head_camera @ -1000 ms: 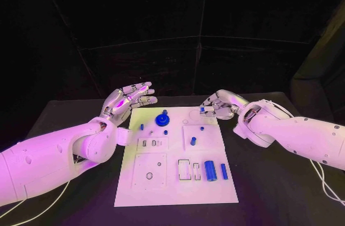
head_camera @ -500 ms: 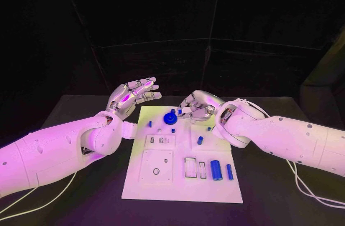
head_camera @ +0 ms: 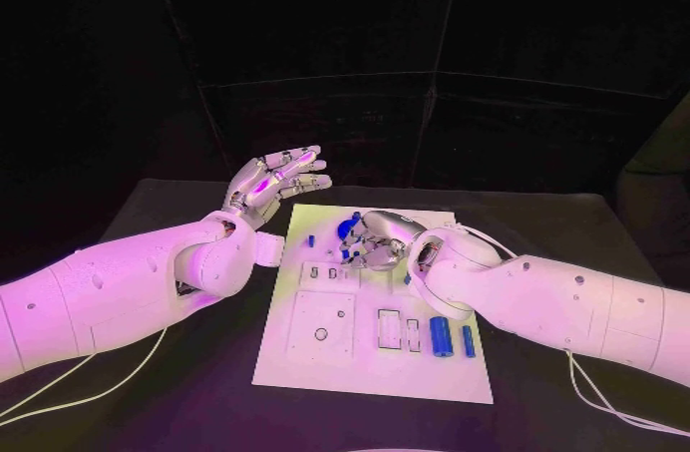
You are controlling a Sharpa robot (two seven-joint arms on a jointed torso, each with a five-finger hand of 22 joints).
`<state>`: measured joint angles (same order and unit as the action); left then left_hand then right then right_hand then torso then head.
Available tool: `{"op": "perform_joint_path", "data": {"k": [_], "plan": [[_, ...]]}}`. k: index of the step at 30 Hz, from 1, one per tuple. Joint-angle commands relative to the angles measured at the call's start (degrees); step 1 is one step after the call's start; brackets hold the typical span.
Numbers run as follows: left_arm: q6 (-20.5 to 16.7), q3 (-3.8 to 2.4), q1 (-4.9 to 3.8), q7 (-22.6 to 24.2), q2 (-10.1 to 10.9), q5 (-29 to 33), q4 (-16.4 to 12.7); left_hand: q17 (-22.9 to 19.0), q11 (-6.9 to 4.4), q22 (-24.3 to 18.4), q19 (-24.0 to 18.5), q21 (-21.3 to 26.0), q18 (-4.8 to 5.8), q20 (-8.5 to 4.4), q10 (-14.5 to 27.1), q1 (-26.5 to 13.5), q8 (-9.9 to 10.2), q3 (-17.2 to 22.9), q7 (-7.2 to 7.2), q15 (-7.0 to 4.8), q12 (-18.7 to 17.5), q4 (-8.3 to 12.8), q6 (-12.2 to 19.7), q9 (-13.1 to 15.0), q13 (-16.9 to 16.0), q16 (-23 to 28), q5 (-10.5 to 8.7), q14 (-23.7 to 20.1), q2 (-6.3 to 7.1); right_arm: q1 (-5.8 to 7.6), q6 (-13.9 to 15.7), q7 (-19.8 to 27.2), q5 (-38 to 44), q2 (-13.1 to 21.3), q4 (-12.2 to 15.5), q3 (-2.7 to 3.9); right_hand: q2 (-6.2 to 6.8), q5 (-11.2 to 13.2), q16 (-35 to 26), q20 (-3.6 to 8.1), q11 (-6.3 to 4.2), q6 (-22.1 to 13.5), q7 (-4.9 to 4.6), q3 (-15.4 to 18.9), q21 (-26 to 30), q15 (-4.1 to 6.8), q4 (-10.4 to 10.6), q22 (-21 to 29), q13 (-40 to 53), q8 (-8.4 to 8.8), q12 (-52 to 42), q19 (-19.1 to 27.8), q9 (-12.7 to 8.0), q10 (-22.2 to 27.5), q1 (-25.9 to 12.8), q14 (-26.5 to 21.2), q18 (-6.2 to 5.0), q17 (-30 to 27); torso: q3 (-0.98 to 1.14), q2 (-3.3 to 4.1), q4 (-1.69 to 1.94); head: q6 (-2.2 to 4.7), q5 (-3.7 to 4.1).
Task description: Assemble the parts on the task board
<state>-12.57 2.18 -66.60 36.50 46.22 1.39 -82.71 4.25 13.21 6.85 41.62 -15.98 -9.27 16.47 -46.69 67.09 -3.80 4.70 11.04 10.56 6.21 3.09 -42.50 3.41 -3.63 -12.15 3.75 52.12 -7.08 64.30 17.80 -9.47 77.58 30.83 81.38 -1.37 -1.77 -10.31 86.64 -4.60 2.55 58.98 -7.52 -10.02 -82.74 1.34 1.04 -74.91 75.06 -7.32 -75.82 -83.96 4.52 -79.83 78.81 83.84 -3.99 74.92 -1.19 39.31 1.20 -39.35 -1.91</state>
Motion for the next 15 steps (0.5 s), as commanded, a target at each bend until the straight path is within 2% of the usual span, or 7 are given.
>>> {"op": "perform_joint_path", "data": {"k": [1,6,15], "plan": [[0.07,-0.03,-0.11,0.7,-0.23,0.41,-0.05,-0.09,0.04,-0.06,0.44,-0.12,-0.87,-0.07,-0.28,-0.1,0.06,0.03,4.99,-0.05,0.04,0.13,-0.16,0.02,0.0,0.25,0.1,0.47,-0.62,-0.36,-0.7,-1.64,4.25,-0.59,-0.4,-0.03,-0.3,0.28,-0.06,0.34,0.01,0.28,-0.03,-0.32,-0.2,0.4,0.0,-0.86,1.14,-0.14,0.23,-0.22,0.07,0.49,0.04,4.68,1.05,8.46,0.05,0.05,-0.04,-0.07,-0.06],[0.05,-0.03,-0.1,0.68,-0.58,0.42,-0.05,-0.1,0.05,-0.09,0.46,-0.11,-0.87,-0.06,-0.3,-0.22,0.08,0.01,5.0,-0.05,0.03,0.04,-0.1,0.01,0.0,0.29,0.09,0.5,-0.69,-1.07,-0.08,-1.9,6.01,-1.76,-1.09,-0.1,-0.13,0.31,-0.03,0.34,0.04,0.2,-0.06,-0.36,-0.22,0.39,-0.11,-0.91,1.21,-0.07,0.17,-0.24,0.03,0.44,0.04,4.7,1.06,8.53,0.16,0.03,-0.1,-0.33,0.02],[0.16,-0.02,-0.09,0.62,-0.78,0.43,-0.03,-0.1,0.05,-0.09,0.46,-0.11,-0.87,-0.06,-0.3,-0.22,0.08,0.01,5.0,-0.05,0.03,0.04,-0.1,0.01,0.0,0.29,0.09,0.5,-0.69,-1.69,0.02,-2.18,7.36,-2.66,-1.78,-0.14,-0.09,0.33,0.0,0.33,0.04,0.18,-0.07,-0.39,-0.24,0.38,-0.14,-0.96,1.22,-0.06,0.16,-0.26,0.02,0.43,0.04,4.71,1.07,8.58,0.06,0.0,-0.04,-0.62,0.1]]}}
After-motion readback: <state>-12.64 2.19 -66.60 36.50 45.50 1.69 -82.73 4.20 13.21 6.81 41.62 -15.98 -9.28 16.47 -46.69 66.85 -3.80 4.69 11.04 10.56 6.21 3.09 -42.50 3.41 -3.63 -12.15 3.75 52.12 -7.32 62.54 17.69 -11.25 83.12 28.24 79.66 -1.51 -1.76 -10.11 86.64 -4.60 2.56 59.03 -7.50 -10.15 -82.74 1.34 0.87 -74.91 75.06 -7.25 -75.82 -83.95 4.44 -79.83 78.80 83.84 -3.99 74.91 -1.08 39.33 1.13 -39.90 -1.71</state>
